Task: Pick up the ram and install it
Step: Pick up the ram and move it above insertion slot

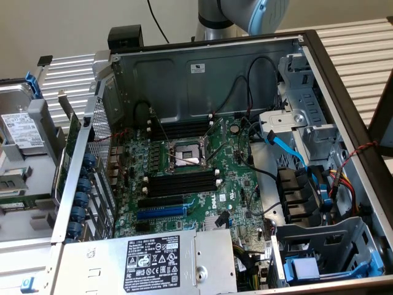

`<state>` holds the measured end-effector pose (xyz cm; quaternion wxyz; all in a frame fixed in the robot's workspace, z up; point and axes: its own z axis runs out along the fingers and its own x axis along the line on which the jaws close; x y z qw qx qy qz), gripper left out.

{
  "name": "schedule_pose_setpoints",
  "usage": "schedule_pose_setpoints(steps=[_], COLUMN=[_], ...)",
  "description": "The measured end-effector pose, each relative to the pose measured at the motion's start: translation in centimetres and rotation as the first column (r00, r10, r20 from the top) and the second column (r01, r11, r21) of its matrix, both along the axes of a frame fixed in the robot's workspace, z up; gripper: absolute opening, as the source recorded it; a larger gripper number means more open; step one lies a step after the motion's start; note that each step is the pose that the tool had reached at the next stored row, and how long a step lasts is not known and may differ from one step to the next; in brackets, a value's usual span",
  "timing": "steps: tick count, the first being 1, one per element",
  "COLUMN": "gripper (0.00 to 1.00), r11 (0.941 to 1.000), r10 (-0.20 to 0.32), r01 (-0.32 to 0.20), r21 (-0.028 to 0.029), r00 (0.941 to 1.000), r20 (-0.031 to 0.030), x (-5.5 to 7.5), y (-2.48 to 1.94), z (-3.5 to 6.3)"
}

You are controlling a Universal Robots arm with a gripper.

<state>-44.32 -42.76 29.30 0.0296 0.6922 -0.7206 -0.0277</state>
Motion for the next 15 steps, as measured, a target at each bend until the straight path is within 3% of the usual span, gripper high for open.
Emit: schedule_pose_setpoints(steps=[15], gripper=[0.13], r11=[1.0], r10=[0.0], r01=[0.0], r21=[0.0], r00=[1.0], r20=[0.0], x=[0.0], y=[0.0], z=[6.18])
